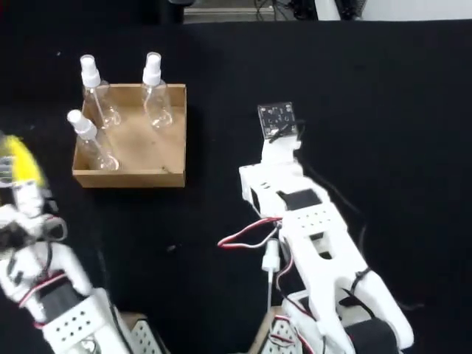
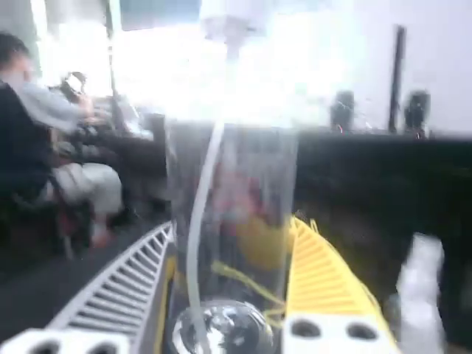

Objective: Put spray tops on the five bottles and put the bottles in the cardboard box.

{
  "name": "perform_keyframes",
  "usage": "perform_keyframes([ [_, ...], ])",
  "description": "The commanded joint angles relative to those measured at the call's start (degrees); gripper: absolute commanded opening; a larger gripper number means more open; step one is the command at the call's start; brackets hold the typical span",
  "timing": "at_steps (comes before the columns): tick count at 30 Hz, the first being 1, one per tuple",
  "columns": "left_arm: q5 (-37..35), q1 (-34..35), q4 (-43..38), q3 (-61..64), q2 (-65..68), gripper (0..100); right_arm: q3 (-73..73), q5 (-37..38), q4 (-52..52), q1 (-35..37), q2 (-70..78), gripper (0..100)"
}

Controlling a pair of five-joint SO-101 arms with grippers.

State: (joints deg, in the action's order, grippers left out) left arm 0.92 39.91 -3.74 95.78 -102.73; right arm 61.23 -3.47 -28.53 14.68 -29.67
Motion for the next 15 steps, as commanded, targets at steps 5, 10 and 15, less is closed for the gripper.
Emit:
perform_keyframes([
  [5, -0.1, 6.3, -21.5, 0.8, 13.9, 3, -0.2, 0.1, 1.7, 0.6, -1.8, 1.1],
  [10, -0.1, 7.3, -30.2, -7.4, 33.1, 3, -0.1, 0.1, 1.7, 0.6, -1.8, 1.1],
  [15, -0.2, 13.1, -42.1, -16.3, 56.3, 3, -0.1, 0.3, 1.7, 0.6, -1.8, 1.1],
])
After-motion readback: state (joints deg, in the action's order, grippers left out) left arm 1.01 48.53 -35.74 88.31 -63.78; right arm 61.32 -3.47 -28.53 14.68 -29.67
